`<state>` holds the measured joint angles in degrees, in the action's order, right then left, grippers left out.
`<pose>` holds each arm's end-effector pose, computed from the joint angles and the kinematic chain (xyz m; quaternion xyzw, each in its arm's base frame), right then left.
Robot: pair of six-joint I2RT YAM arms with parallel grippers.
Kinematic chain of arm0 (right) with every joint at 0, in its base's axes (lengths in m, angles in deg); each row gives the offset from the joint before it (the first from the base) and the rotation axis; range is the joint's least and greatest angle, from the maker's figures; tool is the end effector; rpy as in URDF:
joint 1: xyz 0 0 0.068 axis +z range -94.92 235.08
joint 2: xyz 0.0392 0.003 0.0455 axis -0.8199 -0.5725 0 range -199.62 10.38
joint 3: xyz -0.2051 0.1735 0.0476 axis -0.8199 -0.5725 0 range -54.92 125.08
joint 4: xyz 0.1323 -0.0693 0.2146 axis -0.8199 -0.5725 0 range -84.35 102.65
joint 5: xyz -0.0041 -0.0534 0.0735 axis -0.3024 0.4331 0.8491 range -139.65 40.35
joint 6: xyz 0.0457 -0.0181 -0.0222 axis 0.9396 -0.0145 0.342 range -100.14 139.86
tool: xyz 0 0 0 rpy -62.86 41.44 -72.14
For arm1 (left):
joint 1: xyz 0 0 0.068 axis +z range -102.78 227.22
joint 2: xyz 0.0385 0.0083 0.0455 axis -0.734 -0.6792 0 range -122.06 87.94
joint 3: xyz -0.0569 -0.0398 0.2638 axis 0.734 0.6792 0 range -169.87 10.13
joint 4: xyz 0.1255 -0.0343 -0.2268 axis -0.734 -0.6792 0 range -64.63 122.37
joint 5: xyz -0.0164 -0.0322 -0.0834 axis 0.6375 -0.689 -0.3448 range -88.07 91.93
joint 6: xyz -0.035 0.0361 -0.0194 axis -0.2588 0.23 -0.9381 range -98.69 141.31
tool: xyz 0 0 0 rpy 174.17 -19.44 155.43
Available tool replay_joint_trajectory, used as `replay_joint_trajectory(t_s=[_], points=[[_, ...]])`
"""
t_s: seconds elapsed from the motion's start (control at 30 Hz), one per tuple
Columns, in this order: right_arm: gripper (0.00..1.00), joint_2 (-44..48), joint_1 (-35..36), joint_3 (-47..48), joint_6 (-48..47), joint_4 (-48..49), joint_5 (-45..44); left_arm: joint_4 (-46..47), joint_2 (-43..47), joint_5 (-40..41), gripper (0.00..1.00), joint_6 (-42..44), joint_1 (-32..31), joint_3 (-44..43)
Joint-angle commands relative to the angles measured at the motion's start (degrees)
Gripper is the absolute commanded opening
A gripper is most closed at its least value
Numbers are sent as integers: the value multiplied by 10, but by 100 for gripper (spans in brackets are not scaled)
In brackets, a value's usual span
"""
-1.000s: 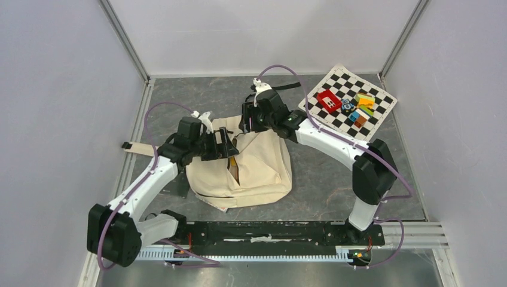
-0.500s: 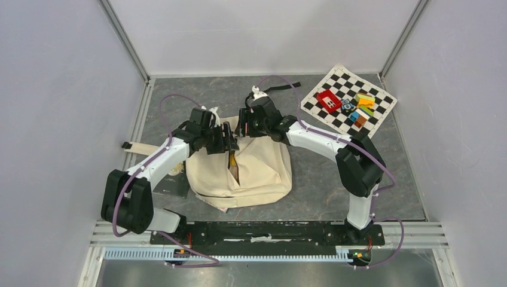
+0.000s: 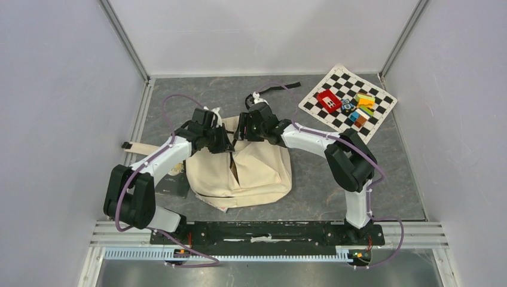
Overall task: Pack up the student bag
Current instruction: Zip the student bag at the center of the board.
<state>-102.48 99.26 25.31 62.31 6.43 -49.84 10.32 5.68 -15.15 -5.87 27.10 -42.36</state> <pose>0.3205 0.3111 0.2064 -0.0130 0.9019 0.2951 0.3151 0.2723 -0.1108 0.2207 -0.0090 0.9357 -0.2583 0.2400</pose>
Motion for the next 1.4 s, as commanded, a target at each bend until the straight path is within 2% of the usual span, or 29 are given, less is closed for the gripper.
replay_joint_trajectory(t_s=[0.0,0.1,0.27,0.47,0.7,0.83,0.9,0.97,1.07,1.27,1.37], points=[[66,-10,-4,-35,60,57,0,4,2,-9,6,-5,-2,15],[66,-13,-7,-49,80,94,0,4,2,-12,2,-8,-2,22],[63,-29,-8,-38,91,111,18,5,0,-15,2,-10,-3,24],[50,-47,-8,-27,101,128,34,5,0,-18,2,-10,-3,24],[25,-50,-8,-25,105,146,40,6,1,-21,2,-10,-4,23],[1,-50,-10,-13,105,163,47,6,6,-24,2,-8,-4,26],[0,-41,-12,-14,101,181,53,4,11,-24,2,-6,-4,27],[0,-21,-12,-24,94,200,52,-2,16,-19,8,-2,-4,25],[0,17,-11,-61,84,236,43,-13,32,6,25,4,-3,22],[0,42,-11,-82,47,226,47,-26,75,20,43,-1,11,13],[0,52,-11,-103,39,239,60,-29,96,7,48,-7,25,9]])
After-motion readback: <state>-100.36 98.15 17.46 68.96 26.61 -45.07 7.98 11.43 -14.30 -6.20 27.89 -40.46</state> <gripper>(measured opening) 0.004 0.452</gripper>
